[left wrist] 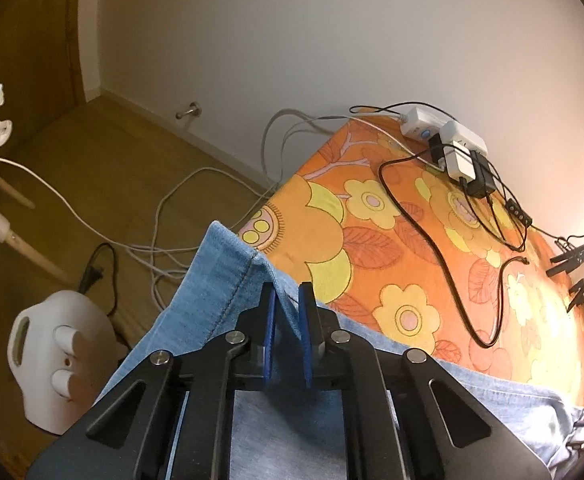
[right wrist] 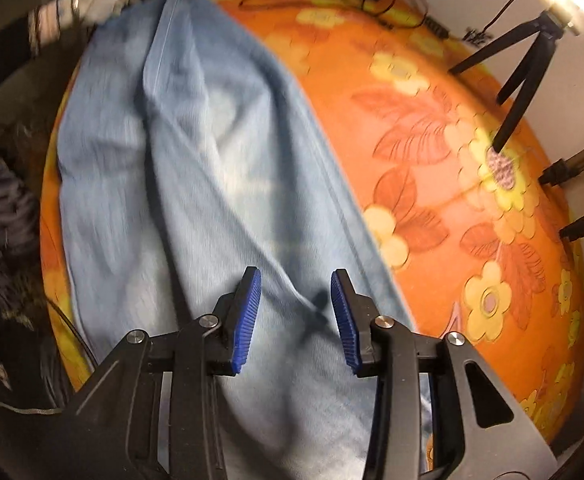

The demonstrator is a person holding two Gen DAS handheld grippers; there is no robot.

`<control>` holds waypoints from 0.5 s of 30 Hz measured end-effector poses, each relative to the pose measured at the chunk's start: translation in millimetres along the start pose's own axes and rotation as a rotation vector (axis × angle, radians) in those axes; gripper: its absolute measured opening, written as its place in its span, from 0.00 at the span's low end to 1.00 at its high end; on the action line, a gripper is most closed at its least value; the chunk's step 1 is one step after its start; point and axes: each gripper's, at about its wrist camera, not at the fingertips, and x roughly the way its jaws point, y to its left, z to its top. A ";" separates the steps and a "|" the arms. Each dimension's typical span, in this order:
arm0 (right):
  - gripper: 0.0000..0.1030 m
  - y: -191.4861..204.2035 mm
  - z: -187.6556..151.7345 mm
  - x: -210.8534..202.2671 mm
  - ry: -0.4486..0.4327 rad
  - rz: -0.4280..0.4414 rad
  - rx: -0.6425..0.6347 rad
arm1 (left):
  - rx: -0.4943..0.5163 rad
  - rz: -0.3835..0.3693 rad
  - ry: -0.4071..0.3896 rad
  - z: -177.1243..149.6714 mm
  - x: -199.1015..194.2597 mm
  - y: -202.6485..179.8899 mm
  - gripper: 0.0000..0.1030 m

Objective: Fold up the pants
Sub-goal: 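Regrasp the jeans leg edges with both tools, aligning the legs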

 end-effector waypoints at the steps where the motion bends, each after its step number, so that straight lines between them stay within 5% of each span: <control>1: 0.37 -2.2 -3.9 1.6 0.012 0.005 0.008 | 0.001 0.001 0.001 -0.2 0.5 -0.5 0.07; 3: 0.35 -5.2 -8.1 2.1 0.026 0.016 0.022 | 0.001 0.004 -0.002 -0.8 0.3 -1.2 0.07; 5: 0.04 -4.6 -12.0 -0.8 0.027 0.004 0.020 | 0.001 0.010 -0.013 -1.1 -0.7 -1.9 0.05; 10: 0.02 -3.6 -12.8 -21.9 -0.039 -0.084 0.019 | -0.014 0.029 -0.048 3.3 -3.9 -3.9 0.04; 15: 0.01 -44.4 -7.7 -23.7 -0.059 -0.227 0.163 | -0.043 0.061 -0.051 12.5 2.7 -7.6 0.04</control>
